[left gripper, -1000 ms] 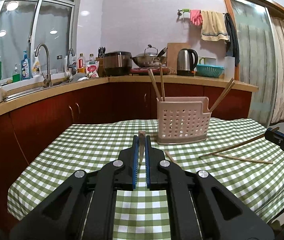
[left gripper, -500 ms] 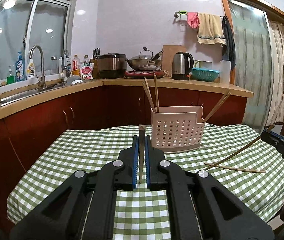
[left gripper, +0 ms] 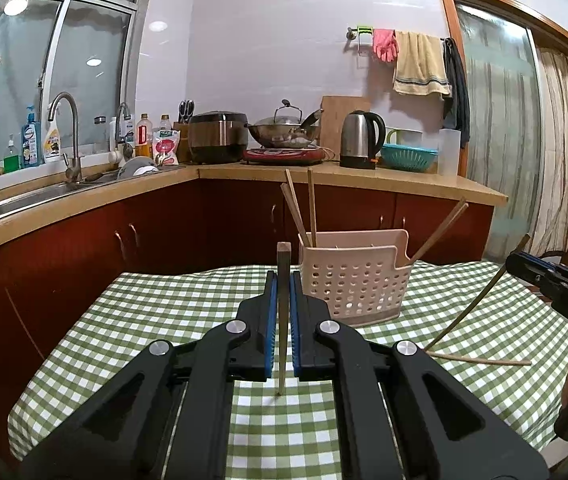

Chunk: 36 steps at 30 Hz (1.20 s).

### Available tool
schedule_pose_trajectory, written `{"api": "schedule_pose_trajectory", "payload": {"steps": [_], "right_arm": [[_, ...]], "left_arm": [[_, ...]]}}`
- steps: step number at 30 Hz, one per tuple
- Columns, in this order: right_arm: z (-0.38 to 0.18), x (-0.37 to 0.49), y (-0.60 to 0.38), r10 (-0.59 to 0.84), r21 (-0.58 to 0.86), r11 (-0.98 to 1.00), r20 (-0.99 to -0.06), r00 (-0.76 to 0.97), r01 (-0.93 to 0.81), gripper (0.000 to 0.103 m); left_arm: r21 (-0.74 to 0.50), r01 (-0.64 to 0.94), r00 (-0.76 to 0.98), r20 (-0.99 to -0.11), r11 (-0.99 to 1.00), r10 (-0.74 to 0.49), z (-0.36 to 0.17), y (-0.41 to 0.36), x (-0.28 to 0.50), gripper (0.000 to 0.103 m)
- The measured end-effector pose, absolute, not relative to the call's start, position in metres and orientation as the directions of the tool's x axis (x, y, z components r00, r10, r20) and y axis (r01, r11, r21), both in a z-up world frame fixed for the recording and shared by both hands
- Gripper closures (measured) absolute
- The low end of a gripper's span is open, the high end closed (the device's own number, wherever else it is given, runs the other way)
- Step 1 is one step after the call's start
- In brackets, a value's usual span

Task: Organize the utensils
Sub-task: 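Lift both held chopsticks and carry them toward the caddy, then lower both held chopsticks into the caddy and open both tools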

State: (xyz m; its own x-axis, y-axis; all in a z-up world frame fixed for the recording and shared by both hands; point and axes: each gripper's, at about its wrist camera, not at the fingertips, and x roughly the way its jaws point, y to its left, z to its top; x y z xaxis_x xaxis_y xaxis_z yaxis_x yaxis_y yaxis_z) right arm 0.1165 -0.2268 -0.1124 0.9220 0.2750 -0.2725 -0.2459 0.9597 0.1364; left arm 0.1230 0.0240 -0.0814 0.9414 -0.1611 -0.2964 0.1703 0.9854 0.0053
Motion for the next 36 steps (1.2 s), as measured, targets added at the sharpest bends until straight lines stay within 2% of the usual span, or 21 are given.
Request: {"api": "schedule_pose_trajectory", "payload": {"steps": [11, 19, 28, 36], "right_arm": [[-0.089, 0.125, -0.232, 0.283, 0.147, 0.956, -0.234, 0.93, -0.254, 0.096], [-0.05, 0.132, -0.243, 0.273, 0.131, 0.958, -0.126, 0.954, -0.256, 0.096], [-0.016, 0.157, -0.251, 0.256, 0.083, 0.964, -0.009, 0.967, -0.254, 0.096], [-0.021, 0.193, -0.253, 0.254, 0.074, 0.964, 0.008, 0.967, -0.254, 0.097]], "left_arm": [[-0.022, 0.212, 0.945, -0.25, 0.977, -0.211, -0.054, 0.017, 0.135, 0.096], [-0.025, 0.265, 0.951, -0.159, 0.964, -0.266, -0.015, 0.001, 0.149, 0.096], [0.006, 0.267, 0.963, -0.043, 0.964, -0.266, 0.016, -0.024, 0.177, 0.096], [-0.02, 0.26, 0.965, -0.037, 0.965, -0.261, 0.009, -0.039, 0.218, 0.096]]}}
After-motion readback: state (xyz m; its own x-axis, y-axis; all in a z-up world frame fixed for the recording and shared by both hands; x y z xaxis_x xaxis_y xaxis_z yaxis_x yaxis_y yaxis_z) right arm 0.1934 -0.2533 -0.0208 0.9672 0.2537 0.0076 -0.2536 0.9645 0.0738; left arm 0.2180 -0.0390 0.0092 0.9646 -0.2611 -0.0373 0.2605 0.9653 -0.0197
